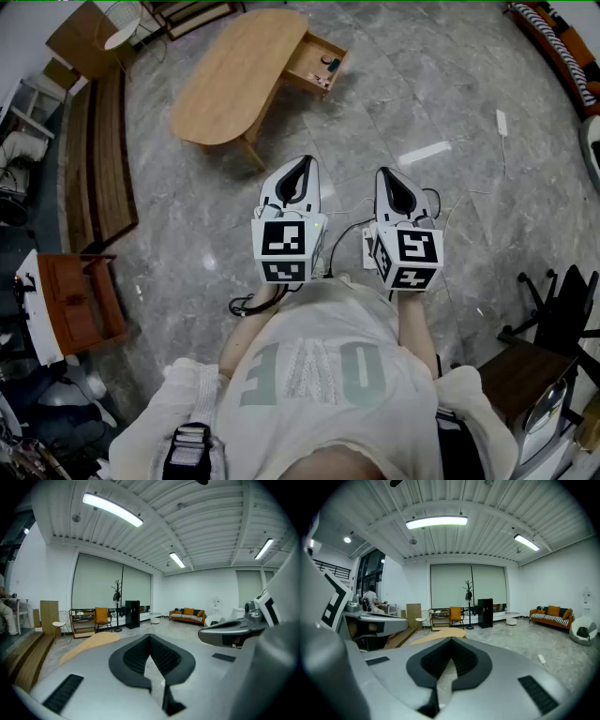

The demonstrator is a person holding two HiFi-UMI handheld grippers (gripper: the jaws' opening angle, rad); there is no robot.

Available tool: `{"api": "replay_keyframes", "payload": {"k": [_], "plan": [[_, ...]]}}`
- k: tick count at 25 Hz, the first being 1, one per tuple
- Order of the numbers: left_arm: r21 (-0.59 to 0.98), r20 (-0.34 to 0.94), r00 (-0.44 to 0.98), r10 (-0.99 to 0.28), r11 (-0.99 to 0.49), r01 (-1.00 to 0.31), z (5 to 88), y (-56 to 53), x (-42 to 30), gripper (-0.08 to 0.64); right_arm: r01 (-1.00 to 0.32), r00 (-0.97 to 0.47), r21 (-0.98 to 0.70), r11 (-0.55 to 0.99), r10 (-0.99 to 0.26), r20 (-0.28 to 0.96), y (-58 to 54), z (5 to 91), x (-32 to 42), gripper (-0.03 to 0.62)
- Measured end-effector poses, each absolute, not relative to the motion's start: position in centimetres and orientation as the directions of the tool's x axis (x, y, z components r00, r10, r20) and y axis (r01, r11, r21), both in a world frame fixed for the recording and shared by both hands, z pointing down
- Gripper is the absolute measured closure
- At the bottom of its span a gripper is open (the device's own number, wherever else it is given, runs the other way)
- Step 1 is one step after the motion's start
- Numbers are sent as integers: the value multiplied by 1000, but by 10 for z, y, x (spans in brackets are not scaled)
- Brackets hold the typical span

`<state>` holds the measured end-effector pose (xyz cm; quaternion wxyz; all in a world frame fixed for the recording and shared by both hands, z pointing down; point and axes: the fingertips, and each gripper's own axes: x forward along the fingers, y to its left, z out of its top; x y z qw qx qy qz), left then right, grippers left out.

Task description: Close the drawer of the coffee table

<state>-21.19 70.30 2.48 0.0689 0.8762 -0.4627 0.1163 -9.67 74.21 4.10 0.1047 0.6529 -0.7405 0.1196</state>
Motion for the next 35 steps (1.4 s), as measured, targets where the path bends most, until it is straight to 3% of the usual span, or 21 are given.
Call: {"api": "replay_keyframes", "payload": {"k": [20,27,35], "plan": [[42,251,545,-800,-554,-832,38,681,-174,552,-990,-142,-63,130,-946,292,735,52,-49,588],[51,225,548,-806,-552,-832,48,589,-148,552,-991,-117,-92,93,-949,293,654,71,-15,586],[52,192,572,-797,-574,-817,29,421,-107,552,-995,-98,-46,88,-957,274,489,45,27,587]]}}
